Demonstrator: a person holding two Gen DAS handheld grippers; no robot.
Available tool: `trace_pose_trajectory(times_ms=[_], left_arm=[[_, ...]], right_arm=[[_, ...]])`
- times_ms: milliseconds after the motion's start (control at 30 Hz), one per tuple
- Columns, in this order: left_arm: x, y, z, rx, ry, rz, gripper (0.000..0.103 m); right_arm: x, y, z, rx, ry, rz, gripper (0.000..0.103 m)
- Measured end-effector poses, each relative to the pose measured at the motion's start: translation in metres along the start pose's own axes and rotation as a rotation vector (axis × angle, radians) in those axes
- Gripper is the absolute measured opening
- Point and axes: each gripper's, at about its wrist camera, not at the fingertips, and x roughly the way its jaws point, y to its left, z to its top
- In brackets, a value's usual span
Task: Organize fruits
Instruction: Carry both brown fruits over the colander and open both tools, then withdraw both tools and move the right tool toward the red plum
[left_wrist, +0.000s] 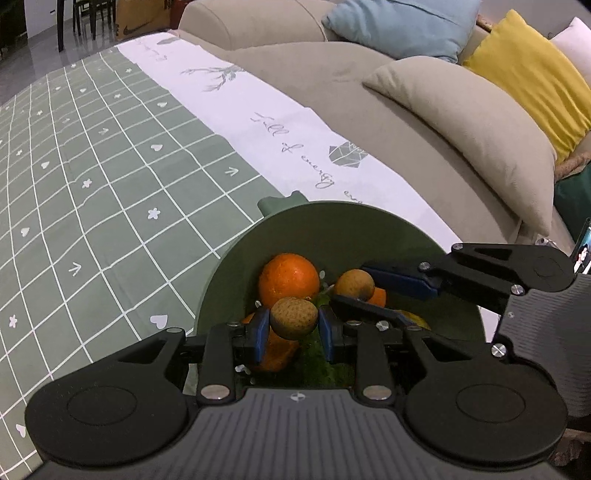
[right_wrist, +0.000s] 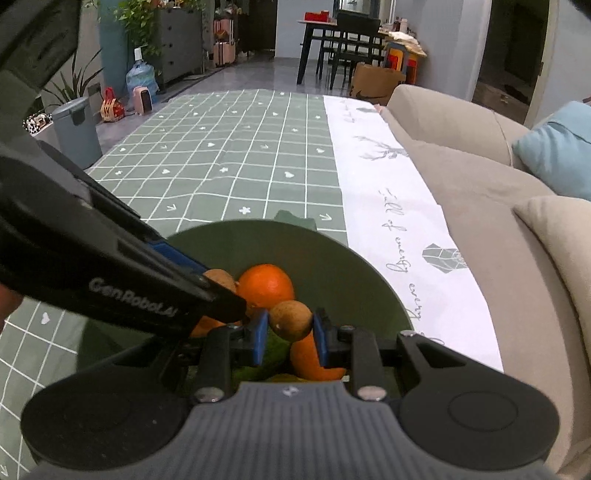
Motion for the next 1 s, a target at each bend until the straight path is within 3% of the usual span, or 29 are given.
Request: trace_pose_trajectory(times_ms=[300,400,467,567,733,833,1000], left_arm=[[0.007,0.003,-0.002,-0.014,0.011,-0.004,0.031],[0.006,0.004,-0.002,-0.022,0.005,-0.005,0.032],[0.005,0.004,-0.002,-0.029,0.007,-0.003,0.040],[0.001,0.004,-0.003,-0.031,0.008,-0.007,0.044],[-0.018,0.002,-0.004,-0.030,-0.015,-0.002,0.045],[-0.036,0.001,-0.006,-0.027,-0.040,0.001,0.045],[-0.075,-0.004,-0.017,-0.011,-0.122,0.098,0.045]], right_arm=[[0.008,0.002,-0.003,-0.005,0.015,-0.004,0.024],[0.004,0.002,-0.002,-0.002,0.008,-0.015,0.037],[0.000,0.003,-0.003,0.002,0.007,-0.018,0.037],[-0.007,0.005,-0.004,-0.001,0.013,-0.025,0.038],[-0.021,0.010,-0.002,0.008,0.016,-0.029,0.039],[-0.033,0.014,0.001,0.012,0.004,-0.035,0.046],[-0.061,0.023,0.008,0.048,-0.020,-0.043,0.054]])
